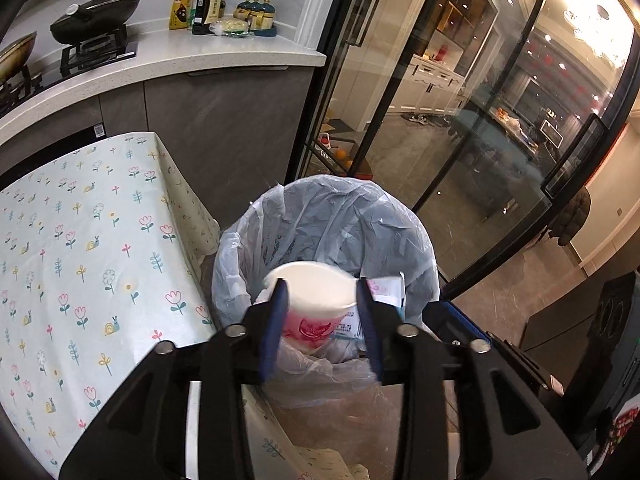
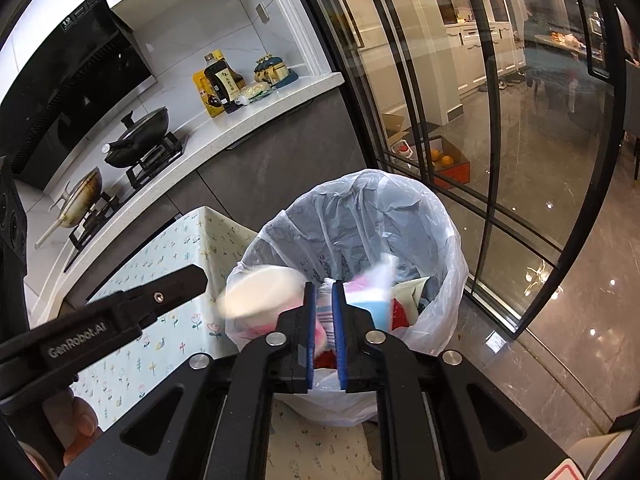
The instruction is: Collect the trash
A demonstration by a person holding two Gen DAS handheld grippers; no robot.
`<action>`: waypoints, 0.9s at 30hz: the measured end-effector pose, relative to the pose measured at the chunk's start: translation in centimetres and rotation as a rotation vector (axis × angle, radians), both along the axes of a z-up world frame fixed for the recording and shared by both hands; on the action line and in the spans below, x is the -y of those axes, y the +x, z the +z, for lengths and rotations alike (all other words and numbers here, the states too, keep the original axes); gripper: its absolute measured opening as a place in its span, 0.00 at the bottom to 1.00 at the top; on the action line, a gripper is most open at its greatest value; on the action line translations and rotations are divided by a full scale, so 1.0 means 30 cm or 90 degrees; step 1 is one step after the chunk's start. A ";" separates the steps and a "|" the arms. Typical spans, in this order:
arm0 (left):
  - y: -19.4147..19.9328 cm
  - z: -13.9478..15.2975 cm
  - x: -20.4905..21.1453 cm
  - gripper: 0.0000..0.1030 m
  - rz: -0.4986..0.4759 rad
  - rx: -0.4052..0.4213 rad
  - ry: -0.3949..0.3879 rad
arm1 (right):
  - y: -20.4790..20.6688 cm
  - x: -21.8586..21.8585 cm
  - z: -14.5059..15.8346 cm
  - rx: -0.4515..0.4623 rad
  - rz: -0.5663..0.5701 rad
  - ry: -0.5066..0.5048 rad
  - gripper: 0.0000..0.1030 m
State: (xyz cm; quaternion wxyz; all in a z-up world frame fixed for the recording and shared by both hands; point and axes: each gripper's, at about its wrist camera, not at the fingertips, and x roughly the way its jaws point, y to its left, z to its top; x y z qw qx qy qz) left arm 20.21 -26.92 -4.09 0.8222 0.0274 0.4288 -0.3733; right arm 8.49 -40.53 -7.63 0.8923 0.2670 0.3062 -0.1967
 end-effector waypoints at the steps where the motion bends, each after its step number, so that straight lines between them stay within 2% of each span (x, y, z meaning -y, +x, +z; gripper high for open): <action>1: 0.000 0.006 -0.007 0.41 0.003 0.002 -0.003 | -0.005 0.002 0.000 0.002 -0.002 0.001 0.18; 3: -0.001 0.017 -0.019 0.48 0.009 0.006 -0.009 | -0.011 0.000 0.008 0.009 -0.007 -0.001 0.26; 6: -0.004 0.031 -0.035 0.51 0.018 0.014 -0.013 | -0.014 -0.011 0.018 0.013 -0.007 -0.011 0.37; 15: -0.031 0.056 -0.099 0.55 0.053 0.047 0.000 | -0.022 -0.062 0.044 -0.015 0.022 -0.044 0.46; 17: -0.049 0.067 -0.119 0.56 0.063 0.061 0.008 | -0.029 -0.080 0.054 -0.027 0.031 -0.058 0.50; 19: -0.064 0.081 -0.142 0.58 0.079 0.074 0.016 | -0.041 -0.104 0.067 -0.041 0.035 -0.073 0.58; 21: -0.081 0.095 -0.169 0.66 0.094 0.080 0.017 | -0.054 -0.128 0.077 -0.051 0.041 -0.080 0.66; 27: -0.150 0.140 -0.233 0.78 0.137 0.125 0.044 | -0.095 -0.183 0.120 -0.078 0.048 -0.127 0.81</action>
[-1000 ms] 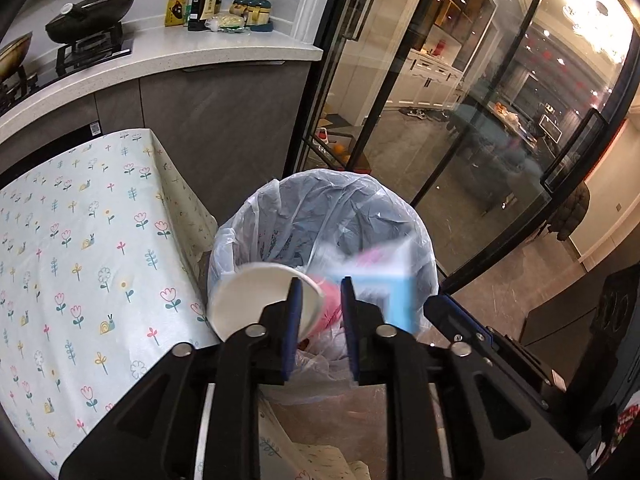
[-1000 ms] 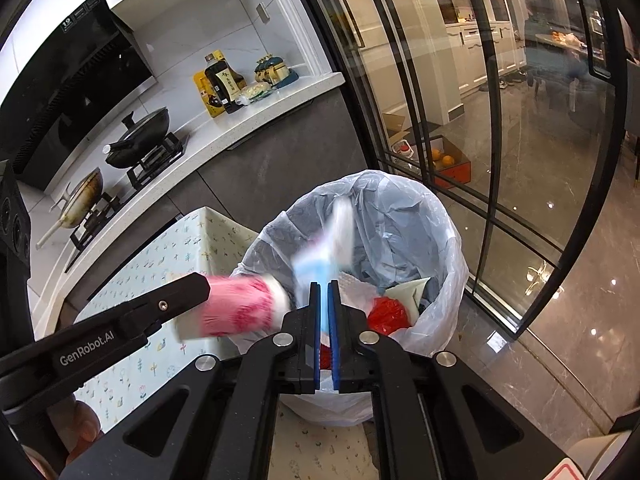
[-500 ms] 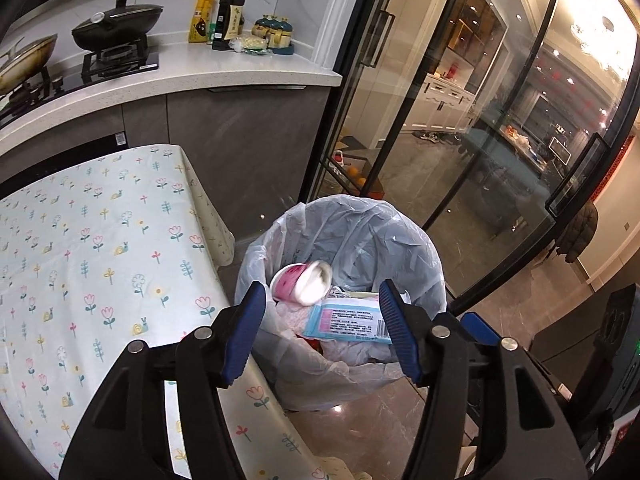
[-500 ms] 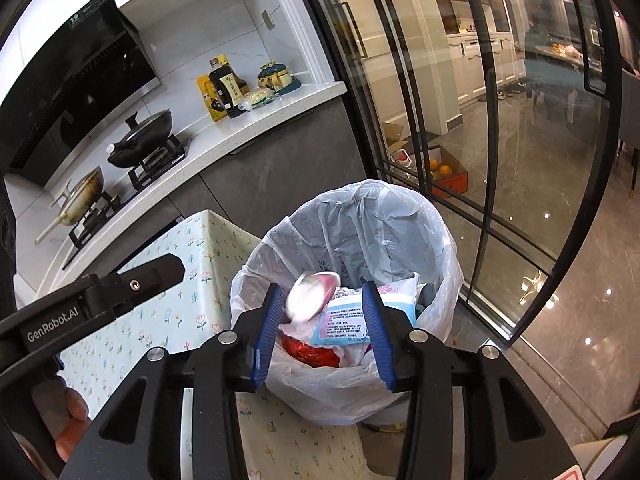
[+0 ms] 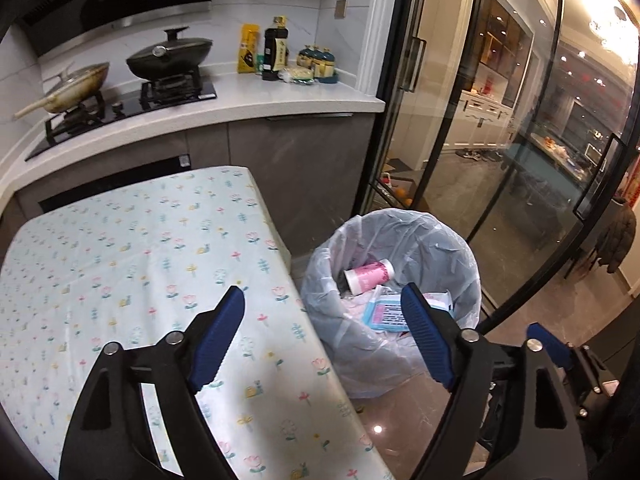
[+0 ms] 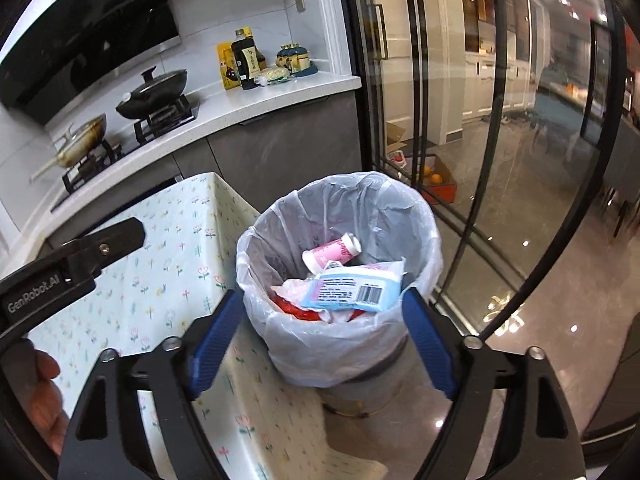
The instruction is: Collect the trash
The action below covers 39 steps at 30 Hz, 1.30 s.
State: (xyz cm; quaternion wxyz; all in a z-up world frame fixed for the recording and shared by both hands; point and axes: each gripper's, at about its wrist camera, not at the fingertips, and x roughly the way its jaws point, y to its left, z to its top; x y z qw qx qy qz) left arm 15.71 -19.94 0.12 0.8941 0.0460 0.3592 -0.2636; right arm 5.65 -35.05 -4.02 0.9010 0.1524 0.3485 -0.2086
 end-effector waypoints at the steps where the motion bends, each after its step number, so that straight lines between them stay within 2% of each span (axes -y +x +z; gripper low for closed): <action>1: -0.008 0.006 -0.009 0.79 0.005 0.007 0.004 | -0.007 -0.001 0.006 -0.001 0.002 -0.001 0.82; 8: -0.068 0.055 -0.053 0.86 0.039 0.034 0.010 | -0.036 -0.019 0.037 -0.017 0.023 0.005 0.83; 11: -0.087 0.060 -0.067 0.89 0.053 0.043 0.016 | -0.044 -0.034 0.045 -0.025 0.035 -0.003 0.87; 16: -0.108 0.047 -0.082 0.90 0.071 0.055 0.040 | -0.052 -0.053 0.046 -0.039 0.049 -0.005 0.89; 19: -0.116 0.041 -0.091 0.90 0.077 0.051 0.043 | -0.059 -0.053 0.047 -0.041 0.047 -0.005 0.92; 25: -0.132 0.037 -0.094 0.90 0.079 0.053 0.052 | -0.071 -0.054 0.051 -0.039 0.047 -0.009 0.92; 39: -0.154 0.039 -0.097 0.90 0.078 0.042 0.051 | -0.086 -0.064 0.057 -0.043 0.051 -0.016 0.93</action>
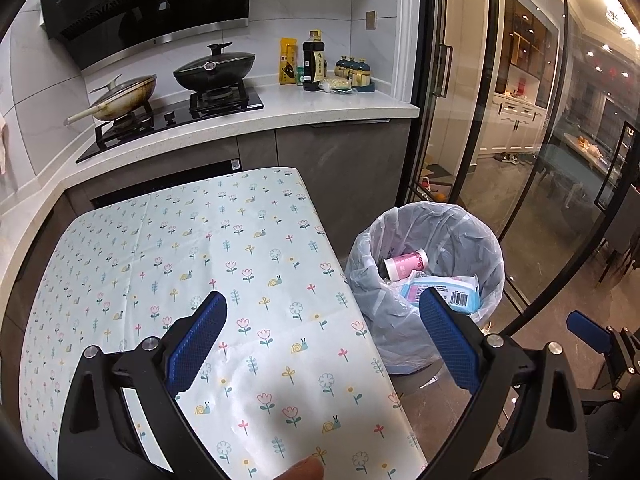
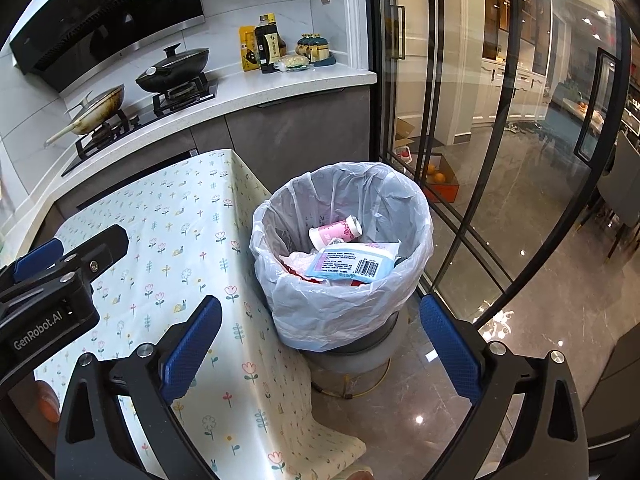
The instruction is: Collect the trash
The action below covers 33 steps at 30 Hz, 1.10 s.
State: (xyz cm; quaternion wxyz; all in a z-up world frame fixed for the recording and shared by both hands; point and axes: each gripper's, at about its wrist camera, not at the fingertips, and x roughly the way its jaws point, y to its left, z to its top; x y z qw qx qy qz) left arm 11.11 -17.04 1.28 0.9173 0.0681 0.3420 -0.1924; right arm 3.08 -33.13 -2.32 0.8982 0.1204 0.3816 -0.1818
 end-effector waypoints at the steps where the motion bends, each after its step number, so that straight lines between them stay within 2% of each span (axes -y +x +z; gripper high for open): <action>1: -0.002 0.000 0.000 0.90 0.001 0.001 0.001 | -0.001 -0.001 -0.001 0.000 0.001 0.000 0.93; 33: -0.043 -0.009 -0.008 0.90 0.025 -0.006 0.015 | -0.027 -0.012 0.011 0.001 0.008 -0.008 0.93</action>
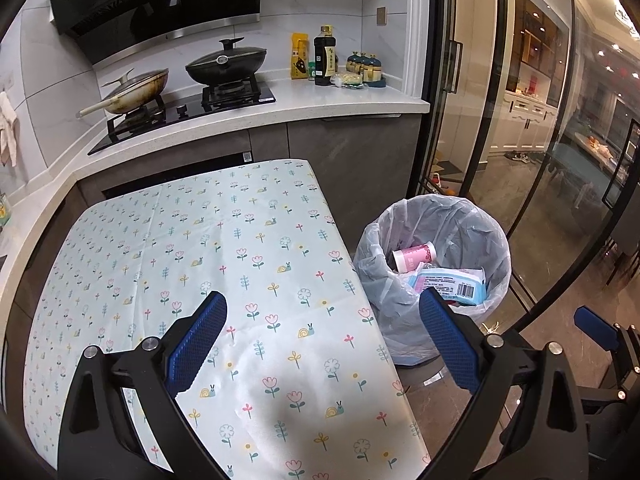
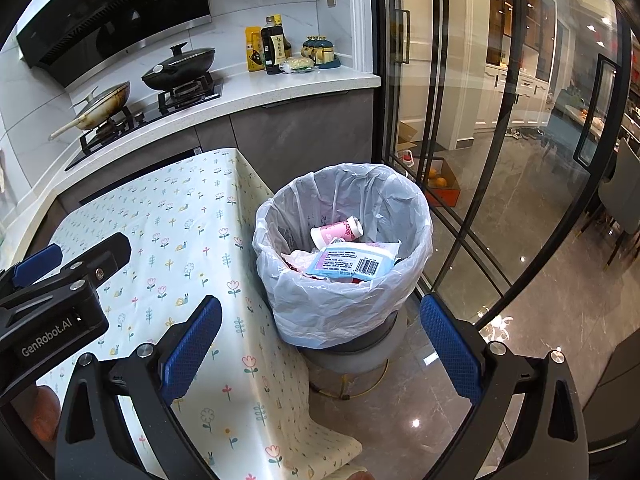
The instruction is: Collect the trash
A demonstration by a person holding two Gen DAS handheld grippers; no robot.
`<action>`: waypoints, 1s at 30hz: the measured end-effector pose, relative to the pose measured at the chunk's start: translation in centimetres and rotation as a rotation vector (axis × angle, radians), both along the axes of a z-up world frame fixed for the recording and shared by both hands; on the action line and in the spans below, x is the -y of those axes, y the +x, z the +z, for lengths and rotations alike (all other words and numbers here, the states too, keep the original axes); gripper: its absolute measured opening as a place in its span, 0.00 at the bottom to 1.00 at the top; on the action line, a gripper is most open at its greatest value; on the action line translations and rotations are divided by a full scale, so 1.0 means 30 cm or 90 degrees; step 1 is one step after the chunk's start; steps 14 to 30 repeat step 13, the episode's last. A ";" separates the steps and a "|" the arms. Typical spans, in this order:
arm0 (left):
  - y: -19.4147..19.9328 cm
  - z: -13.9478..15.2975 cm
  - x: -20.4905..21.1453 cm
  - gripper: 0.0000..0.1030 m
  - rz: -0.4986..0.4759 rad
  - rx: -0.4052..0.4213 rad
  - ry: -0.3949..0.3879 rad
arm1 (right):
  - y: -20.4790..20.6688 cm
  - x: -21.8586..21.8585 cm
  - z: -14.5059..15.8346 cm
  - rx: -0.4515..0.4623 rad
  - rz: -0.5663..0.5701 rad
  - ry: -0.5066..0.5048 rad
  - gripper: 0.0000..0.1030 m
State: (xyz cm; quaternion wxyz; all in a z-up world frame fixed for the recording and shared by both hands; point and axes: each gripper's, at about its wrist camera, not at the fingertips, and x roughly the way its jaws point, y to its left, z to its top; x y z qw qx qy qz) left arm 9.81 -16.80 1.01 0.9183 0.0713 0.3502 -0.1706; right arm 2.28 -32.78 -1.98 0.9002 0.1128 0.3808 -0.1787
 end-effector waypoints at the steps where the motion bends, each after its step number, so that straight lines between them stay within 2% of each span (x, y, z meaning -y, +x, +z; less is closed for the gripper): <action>1: -0.001 0.001 0.001 0.90 -0.001 0.000 0.000 | -0.002 0.002 0.002 0.000 0.000 -0.001 0.93; 30: -0.012 -0.002 0.002 0.90 -0.010 -0.004 0.002 | -0.006 0.003 0.000 -0.002 0.004 -0.001 0.93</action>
